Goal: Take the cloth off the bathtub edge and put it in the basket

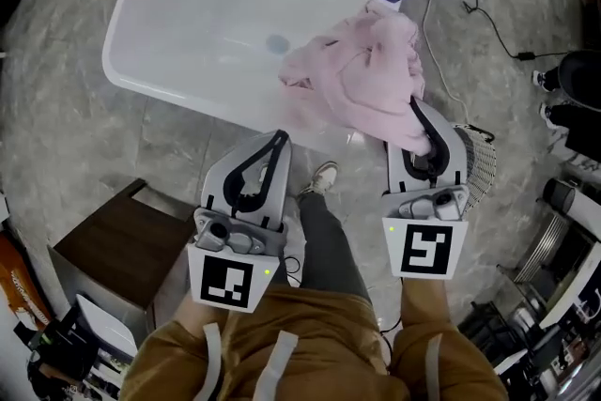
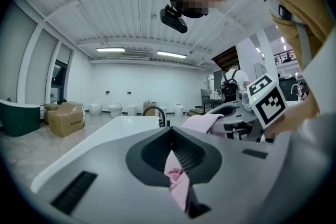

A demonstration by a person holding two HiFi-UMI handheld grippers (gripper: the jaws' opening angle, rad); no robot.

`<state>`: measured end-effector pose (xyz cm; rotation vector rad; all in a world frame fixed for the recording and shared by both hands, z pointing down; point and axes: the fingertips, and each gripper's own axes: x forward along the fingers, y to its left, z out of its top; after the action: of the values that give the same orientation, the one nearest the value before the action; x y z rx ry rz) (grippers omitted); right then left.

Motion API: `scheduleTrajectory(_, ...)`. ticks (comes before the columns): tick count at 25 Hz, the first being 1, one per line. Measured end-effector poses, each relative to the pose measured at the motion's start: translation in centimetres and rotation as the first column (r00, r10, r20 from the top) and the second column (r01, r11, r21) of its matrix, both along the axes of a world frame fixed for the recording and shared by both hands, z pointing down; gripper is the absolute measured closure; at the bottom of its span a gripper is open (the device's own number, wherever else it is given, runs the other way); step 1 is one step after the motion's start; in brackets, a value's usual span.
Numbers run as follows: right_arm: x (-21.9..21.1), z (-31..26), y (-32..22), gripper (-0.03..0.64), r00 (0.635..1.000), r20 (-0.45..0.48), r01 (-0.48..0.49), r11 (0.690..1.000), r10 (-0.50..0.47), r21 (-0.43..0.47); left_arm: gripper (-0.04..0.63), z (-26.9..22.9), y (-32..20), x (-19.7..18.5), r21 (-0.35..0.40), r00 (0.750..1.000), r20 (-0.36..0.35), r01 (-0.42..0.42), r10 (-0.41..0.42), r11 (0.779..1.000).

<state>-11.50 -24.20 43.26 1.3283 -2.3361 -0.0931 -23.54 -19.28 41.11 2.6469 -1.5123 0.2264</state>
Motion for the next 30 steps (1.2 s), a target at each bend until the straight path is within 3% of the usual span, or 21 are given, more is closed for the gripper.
scheduleTrajectory(5,0.5,-10.6,3.1,0.535,1.0,0.017,-0.012,0.995,0.01,0.099,0.589,-7.3,2.0,-0.6,0.059,0.999,-0.029,-0.017,0.019,0.998)
scheduleTrajectory(10,0.4,-22.3,6.9,0.535,0.999,0.053,-0.026,0.97,0.013,0.241,0.588,-14.1,4.9,-1.4,0.131,0.999,-0.006,-0.04,0.041,0.991)
scheduleTrajectory(14,0.3,-28.2,9.8,0.535,0.998,0.061,-0.019,0.95,0.0,0.313,0.589,-18.5,6.7,-1.4,0.184,0.999,-0.009,-0.046,0.049,0.982)
scheduleTrajectory(22,-1.0,-31.3,12.9,0.535,0.997,0.073,0.0,0.938,-0.027,0.348,0.589,-23.0,8.1,-1.5,0.268,0.997,-0.013,-0.064,0.07,0.961)
scheduleTrajectory(30,-1.0,-31.4,13.7,0.535,0.998,0.035,0.044,0.937,-0.059,0.345,0.589,-23.1,9.2,-0.9,0.268,0.998,-0.008,-0.057,0.061,0.962)
